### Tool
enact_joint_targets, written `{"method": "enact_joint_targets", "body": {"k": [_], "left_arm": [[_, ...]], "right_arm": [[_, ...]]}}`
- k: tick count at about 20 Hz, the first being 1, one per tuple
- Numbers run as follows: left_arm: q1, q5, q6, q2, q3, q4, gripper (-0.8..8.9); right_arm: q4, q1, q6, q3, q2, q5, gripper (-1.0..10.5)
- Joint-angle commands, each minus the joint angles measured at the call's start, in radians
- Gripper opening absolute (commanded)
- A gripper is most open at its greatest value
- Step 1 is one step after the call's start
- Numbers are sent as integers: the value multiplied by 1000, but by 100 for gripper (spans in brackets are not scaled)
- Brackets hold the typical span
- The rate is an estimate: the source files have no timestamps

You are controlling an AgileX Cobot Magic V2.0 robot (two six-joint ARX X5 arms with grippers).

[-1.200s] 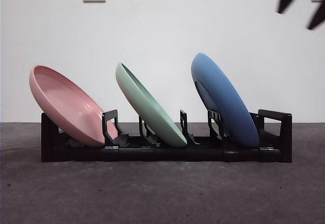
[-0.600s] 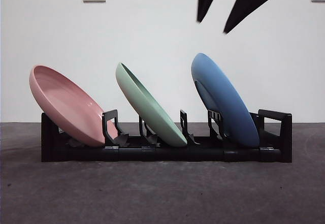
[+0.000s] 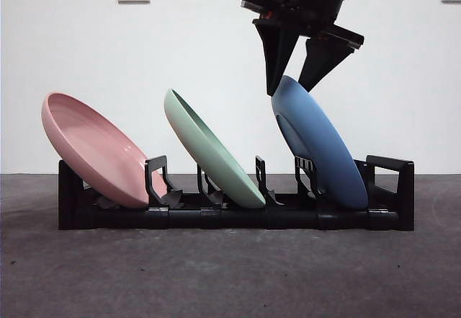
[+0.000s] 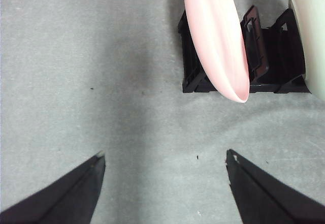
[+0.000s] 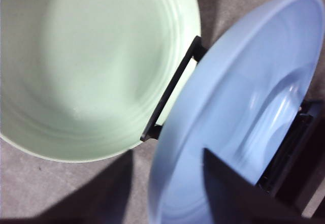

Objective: Place the plate

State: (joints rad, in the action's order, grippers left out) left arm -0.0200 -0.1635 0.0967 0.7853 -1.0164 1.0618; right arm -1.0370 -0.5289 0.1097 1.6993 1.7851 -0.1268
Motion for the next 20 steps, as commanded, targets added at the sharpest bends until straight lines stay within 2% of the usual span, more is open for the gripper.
{"method": "enact_joint_targets", "body": {"k": [1,3,7,14,16,20], "left_arm": [[0,-5,0,5,-23,-11,376],[0,-5,0,5,-23,-11,376],[0,-5,0,5,-23,-11,376],[0,-6,-3,5,-23,-11,376],[0,-5,-3,5,-23,-11,376],[0,-6,-2,5,-23,-11,376]], "right_arm": [[14,-6,6,26,20,4,76],[11,-6,6,26,20,4,31],[-6,-6,7,38,18,-11,18],[-139,-6,3,233,16,-192,18],[-182,-8,-21,303,16,-222,18],[-225,-35,-94,362,-27,-223,18]]}}
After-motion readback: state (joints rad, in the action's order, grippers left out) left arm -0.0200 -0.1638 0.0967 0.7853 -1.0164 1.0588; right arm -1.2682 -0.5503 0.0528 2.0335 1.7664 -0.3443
